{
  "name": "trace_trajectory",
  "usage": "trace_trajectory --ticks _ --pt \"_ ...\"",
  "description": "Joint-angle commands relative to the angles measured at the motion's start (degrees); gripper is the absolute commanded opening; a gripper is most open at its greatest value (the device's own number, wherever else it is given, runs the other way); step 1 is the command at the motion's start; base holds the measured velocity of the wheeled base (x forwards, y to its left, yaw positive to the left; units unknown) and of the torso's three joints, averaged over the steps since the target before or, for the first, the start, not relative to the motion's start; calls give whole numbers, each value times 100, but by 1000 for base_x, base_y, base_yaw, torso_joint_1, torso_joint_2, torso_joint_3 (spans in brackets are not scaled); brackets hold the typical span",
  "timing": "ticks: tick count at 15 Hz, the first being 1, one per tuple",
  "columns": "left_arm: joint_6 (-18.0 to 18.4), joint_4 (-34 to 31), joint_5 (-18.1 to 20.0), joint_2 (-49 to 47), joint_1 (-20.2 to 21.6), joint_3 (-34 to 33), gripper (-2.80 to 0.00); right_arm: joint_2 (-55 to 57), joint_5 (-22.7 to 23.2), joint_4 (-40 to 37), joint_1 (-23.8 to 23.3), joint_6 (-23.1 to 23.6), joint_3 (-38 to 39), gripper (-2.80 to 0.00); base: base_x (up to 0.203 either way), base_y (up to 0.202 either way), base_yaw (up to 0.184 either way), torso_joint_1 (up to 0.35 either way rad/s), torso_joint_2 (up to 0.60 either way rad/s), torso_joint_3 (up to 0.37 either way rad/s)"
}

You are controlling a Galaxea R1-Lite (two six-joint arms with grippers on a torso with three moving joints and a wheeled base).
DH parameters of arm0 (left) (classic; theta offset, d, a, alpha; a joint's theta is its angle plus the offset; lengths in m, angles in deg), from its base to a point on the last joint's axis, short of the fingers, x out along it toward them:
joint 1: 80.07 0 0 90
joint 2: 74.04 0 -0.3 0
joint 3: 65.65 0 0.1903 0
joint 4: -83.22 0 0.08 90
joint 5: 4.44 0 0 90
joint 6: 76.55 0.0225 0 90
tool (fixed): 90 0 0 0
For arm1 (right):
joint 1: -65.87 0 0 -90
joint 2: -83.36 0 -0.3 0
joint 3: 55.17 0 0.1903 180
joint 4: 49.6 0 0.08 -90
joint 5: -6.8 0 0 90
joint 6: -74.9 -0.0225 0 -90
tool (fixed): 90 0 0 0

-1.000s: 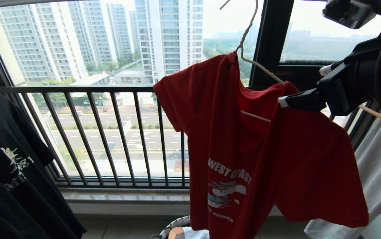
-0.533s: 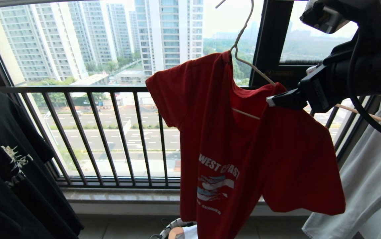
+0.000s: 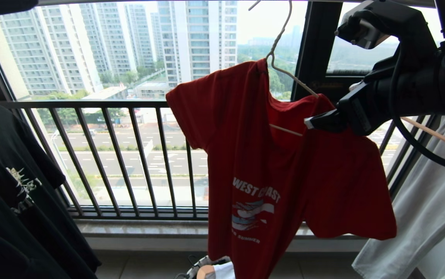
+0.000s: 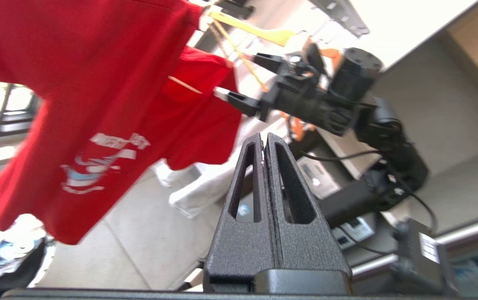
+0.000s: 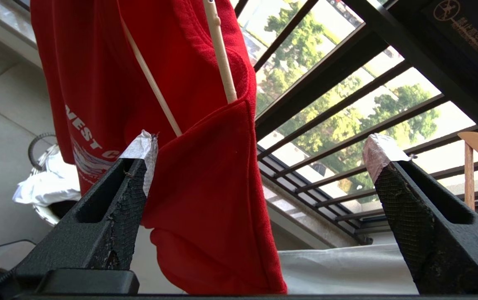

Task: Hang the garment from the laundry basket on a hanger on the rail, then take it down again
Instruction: Take the clothes off the clothes rack

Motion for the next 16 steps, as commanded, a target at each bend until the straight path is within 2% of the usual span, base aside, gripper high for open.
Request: trace_trajectory --ticks 1,3,5,6,7,8,11,12,15,16 --pt "701 -251 -891 -175 -418 -43 -280 33 -13 -13 2 12 1 0 0 0 0 0 0 0" --pt "1172 -338 -1624 -181 -988 -226 -280 33 -13 -13 2 12 -7 0 0 0 0 0 0 0" --pt "1766 -346 -2737 -260 -1555 -465 -280 33 -13 -13 2 12 -7 0 0 0 0 0 0 0" --pt "1942 -343 -3344 -327 -1868 -537 -280 33 -13 -13 2 12 -7 0 0 0 0 0 0 0" --pt "2016 -338 -3623 -371 -2138 -574 -280 33 1 -13 2 12 -7 0 0 0 0 0 0 0" --pt "2076 -335 -3753 -392 -2327 -630 -280 42 14 -13 2 21 -16 0 0 0 0 0 0 0" --pt "2117 -308 -3765 -371 -2409 -711 -280 68 45 -19 -134 51 -64 0 0 0 0 0 0 0" --pt "2117 -308 -3754 -342 -2442 -718 -280 57 193 -38 -185 115 -68 0 0 0 0 0 0 0" --pt "2110 -316 -3744 -291 -2646 -752 -280 -101 929 -353 -391 156 -88 0 0 0 0 0 0 0" --pt "2115 -316 -3741 -268 -2726 -799 -280 -185 1468 -496 -554 209 -113 0 0 0 0 0 0 0"
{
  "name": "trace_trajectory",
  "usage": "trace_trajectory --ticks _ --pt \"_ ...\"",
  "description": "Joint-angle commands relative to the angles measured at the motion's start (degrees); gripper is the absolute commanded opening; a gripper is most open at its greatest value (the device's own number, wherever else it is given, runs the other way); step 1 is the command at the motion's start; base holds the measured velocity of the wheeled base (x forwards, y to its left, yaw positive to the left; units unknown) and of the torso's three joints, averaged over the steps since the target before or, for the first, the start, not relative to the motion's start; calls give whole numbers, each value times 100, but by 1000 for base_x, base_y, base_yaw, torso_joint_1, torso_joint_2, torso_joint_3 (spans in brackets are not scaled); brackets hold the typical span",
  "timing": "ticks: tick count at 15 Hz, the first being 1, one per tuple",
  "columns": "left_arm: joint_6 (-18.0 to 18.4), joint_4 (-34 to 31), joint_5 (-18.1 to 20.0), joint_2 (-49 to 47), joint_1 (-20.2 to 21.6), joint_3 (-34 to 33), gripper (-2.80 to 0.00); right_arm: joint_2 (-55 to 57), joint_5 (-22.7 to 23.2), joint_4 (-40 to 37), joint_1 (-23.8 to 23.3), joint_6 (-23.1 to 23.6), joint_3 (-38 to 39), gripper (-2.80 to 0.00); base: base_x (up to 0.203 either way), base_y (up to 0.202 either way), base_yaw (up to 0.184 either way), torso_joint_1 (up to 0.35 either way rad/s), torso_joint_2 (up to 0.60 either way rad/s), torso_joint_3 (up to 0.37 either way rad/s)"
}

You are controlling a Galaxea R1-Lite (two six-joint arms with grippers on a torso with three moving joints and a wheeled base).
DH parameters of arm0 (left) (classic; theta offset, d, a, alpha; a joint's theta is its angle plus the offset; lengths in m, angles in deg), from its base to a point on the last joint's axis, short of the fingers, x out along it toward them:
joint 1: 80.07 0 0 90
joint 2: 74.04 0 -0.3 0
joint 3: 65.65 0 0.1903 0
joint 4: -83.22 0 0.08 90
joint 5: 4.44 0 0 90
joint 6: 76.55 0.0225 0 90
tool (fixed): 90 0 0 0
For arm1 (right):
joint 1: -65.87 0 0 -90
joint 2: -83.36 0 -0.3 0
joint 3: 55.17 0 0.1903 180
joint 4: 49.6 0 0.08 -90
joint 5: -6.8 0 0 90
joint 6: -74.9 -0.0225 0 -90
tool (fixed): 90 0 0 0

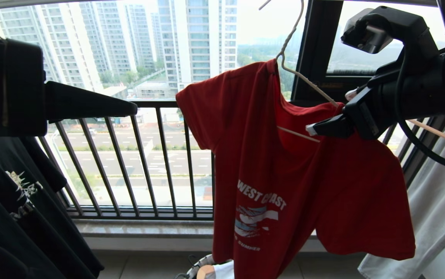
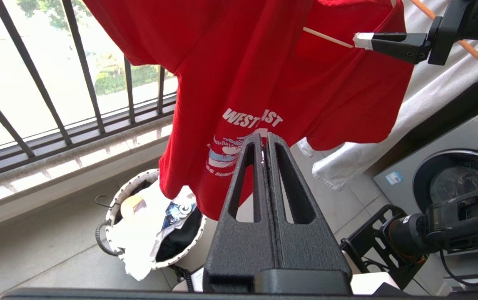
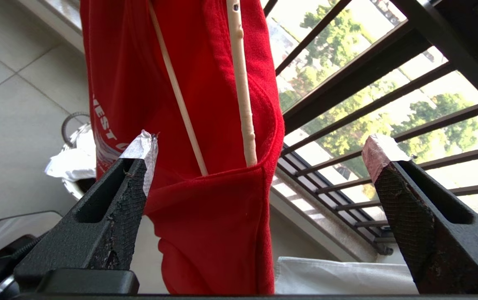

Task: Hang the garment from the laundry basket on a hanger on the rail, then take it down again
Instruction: Take the clothes off the clothes rack

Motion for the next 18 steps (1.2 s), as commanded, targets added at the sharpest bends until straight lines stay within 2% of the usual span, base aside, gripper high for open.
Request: trace_trajectory --ticks 1,4,8,12,13,18 --pt "-8 -18 6 49 -165 -57 -280 -216 852 -233 -367 102 -39 0 0 0 0 0 0 0" --pt "-15 -18 -2 13 -343 -104 -280 -211 1514 -315 -725 227 -25 0 0 0 0 0 0 0" --pt "-15 -18 -3 -13 -444 -143 -280 115 1869 -307 -753 376 -27 0 0 0 0 0 0 0" --pt "-14 -10 -3 -25 -446 -143 -280 262 2234 -307 -972 678 25 0 0 0 0 0 0 0" --pt "-15 -9 -3 -52 -448 -143 -280 262 2246 -307 -973 679 25 -280 0 0 0 0 0 0" --pt "81 204 -15 -229 -450 -291 -280 157 2307 -307 -973 661 25 -280 0 0 0 0 0 0"
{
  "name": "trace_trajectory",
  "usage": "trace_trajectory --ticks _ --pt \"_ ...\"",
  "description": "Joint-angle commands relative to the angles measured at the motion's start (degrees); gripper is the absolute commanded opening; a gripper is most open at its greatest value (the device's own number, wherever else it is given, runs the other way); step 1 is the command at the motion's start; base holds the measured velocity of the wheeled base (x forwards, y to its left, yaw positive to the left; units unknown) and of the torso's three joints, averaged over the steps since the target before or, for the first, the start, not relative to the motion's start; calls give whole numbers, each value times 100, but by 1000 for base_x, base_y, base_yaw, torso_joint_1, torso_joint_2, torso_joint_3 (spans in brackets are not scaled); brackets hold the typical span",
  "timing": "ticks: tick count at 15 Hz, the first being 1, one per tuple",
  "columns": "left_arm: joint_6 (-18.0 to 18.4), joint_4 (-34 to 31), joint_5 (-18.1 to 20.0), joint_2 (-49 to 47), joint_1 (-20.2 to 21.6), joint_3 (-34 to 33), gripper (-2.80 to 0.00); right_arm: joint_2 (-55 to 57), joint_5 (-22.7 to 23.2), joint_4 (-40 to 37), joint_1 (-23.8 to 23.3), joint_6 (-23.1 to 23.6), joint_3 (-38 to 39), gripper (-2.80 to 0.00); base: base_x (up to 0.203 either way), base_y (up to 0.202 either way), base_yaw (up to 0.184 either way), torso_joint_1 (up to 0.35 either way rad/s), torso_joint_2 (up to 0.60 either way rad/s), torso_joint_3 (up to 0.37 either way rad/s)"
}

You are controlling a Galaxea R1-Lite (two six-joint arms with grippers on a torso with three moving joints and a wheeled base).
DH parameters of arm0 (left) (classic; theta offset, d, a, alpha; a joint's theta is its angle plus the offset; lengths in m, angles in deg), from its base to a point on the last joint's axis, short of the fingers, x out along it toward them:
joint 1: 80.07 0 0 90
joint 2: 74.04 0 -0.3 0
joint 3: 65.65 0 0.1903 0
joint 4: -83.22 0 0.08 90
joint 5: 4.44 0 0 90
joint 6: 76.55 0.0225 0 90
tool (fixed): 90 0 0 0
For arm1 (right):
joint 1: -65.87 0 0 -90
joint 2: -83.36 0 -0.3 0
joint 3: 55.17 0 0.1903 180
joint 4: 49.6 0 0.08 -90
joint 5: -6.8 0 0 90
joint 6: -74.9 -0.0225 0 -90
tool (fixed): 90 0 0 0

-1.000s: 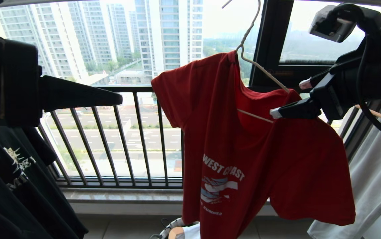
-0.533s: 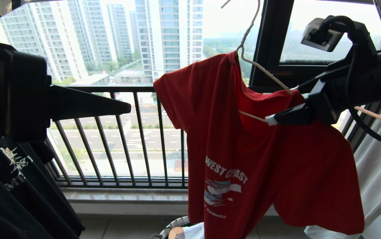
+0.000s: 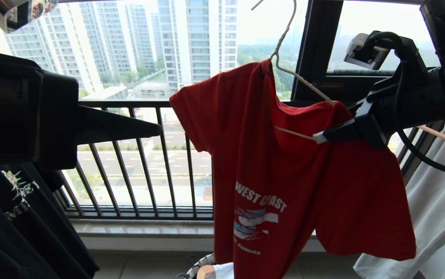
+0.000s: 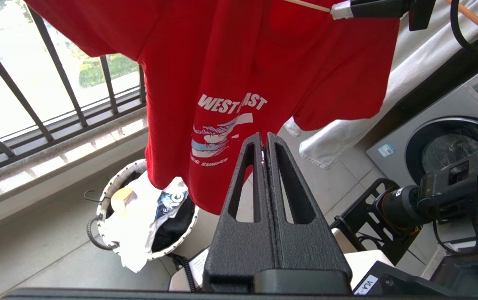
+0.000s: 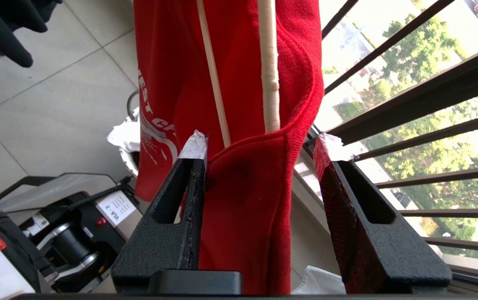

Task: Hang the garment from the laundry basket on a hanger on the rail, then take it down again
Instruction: Take the clothes off the clothes rack

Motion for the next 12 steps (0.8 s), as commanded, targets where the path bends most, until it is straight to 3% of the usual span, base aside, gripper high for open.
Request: trace_trajectory --ticks 1,6,10,12 --pt "1 188 9 -118 -2 -120 -280 -100 24 -22 1 10 13 -280 0 0 0 0 0 0" --pt "10 460 11 -465 6 -155 -280 -244 192 -31 54 1 18 -280 0 0 0 0 0 0" --pt "40 843 25 -1081 16 338 -280 -281 255 -22 54 1 120 -280 0 0 0 0 0 0" --pt "-10 887 335 -1373 54 666 -280 -344 255 -22 54 1 120 -280 0 0 0 0 0 0"
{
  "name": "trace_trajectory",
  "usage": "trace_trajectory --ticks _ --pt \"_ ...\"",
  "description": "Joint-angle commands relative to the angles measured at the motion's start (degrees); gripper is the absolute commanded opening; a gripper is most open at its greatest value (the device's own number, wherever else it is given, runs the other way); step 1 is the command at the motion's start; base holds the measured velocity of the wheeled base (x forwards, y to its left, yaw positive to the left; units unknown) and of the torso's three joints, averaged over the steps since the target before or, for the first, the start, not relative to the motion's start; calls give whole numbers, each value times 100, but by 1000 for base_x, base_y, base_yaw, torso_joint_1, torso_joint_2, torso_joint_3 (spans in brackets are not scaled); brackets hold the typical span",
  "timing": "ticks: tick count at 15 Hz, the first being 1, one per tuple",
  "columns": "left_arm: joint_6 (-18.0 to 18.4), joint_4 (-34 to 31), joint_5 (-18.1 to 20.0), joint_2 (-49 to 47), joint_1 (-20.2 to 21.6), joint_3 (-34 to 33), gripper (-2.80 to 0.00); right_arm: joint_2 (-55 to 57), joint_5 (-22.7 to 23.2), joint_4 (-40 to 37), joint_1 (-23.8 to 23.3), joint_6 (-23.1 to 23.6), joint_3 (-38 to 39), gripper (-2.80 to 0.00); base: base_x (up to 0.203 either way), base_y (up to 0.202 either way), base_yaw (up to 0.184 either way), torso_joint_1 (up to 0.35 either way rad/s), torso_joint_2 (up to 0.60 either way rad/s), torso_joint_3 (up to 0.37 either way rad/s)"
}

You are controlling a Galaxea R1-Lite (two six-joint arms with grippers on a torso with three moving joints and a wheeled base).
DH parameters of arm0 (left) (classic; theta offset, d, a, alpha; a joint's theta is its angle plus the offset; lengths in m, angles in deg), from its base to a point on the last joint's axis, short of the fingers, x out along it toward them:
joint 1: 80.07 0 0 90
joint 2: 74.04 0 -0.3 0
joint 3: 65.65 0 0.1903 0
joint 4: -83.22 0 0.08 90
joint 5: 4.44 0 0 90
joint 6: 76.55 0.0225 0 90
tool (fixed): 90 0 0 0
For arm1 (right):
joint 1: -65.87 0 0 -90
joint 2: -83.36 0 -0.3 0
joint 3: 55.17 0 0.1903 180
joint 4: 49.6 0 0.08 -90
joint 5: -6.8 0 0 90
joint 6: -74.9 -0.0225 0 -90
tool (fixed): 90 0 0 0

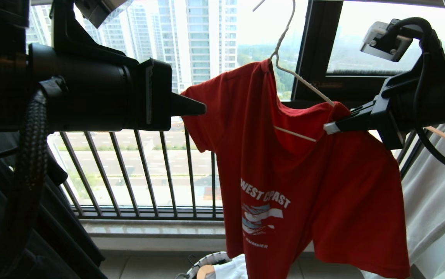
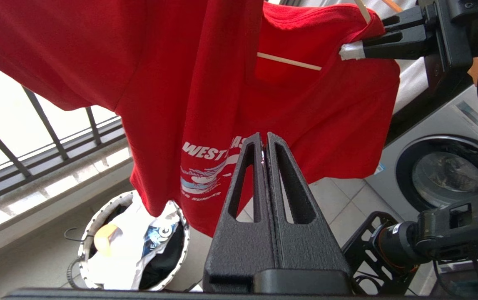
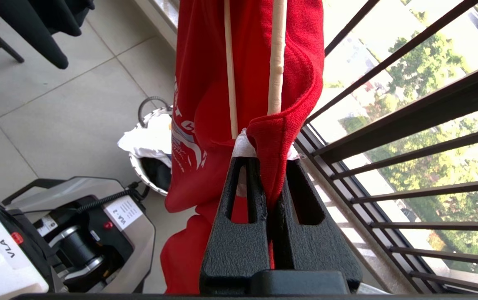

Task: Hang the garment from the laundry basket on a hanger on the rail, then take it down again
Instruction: Take the clothes off the clothes rack

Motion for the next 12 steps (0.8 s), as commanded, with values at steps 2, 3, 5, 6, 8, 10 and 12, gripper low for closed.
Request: trace_trajectory --ticks 2,3,5,6,8,10,12 --pt "-332 32 486 -579 104 264 0 -73 0 -20 2 14 2 -280 0 0 0 0 0 0" --pt "-322 89 494 -706 107 302 0 -73 0 -20 2 14 2 -280 0 0 0 0 0 0" --pt "-324 505 491 -855 103 313 0 -101 0 -20 2 17 18 -280 0 0 0 0 0 0" --pt "-362 795 479 -948 99 273 0 -108 0 -20 2 23 19 -280 0 0 0 0 0 0" --pt "-406 1411 310 -1177 74 46 0 -108 0 -20 2 23 19 -280 0 0 0 0 0 0" --pt "-407 2013 41 -1296 34 -133 0 -144 0 -20 2 23 19 -280 0 0 0 0 0 0" --pt "-412 2419 -118 -1384 -53 -250 0 -189 0 -29 2 23 19 -280 0 0 0 0 0 0"
